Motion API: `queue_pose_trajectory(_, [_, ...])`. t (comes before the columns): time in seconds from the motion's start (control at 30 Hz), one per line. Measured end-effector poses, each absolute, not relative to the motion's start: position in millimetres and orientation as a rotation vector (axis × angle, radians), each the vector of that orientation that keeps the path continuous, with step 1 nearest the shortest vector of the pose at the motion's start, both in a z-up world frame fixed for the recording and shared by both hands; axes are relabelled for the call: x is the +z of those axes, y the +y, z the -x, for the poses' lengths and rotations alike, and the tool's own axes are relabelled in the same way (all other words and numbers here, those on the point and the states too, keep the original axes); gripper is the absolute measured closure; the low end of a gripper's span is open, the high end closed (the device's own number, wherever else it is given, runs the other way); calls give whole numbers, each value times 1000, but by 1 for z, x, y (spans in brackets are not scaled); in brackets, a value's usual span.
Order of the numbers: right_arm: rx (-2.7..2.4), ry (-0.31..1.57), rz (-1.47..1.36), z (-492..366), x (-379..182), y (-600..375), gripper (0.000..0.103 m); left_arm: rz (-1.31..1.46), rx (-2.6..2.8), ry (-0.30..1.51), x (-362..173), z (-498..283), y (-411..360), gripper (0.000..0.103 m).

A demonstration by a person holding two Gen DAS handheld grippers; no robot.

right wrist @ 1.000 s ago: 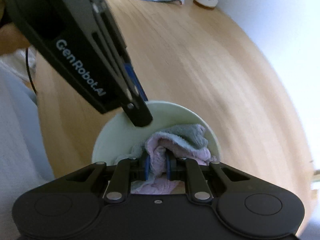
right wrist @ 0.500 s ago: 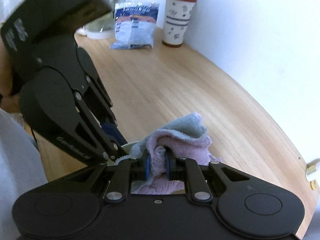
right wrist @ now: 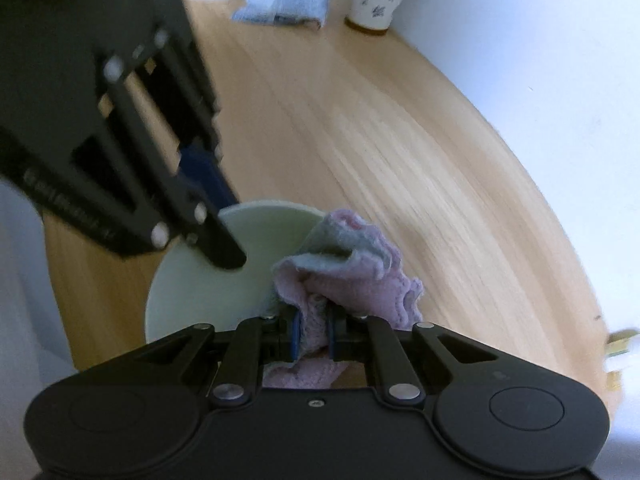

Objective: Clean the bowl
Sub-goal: 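Rub the cloth around the bowl wall while the left gripper holds the rim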

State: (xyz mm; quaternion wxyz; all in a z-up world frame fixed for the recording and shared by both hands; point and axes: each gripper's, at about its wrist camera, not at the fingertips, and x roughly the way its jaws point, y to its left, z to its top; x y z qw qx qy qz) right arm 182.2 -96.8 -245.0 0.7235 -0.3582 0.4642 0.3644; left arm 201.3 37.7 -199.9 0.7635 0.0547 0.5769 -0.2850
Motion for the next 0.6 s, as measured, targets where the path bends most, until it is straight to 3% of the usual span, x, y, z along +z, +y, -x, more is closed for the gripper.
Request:
queue_pose_trajectory(0.27, [786,1007,871,-175,-210,-101,90,-101,-609,1252,-201,-206,33,90])
queue_pose_trajectory(0.6, [786,1082,922,-175,-236,-89,90,-93,-598,1249,-202,-205,32,90])
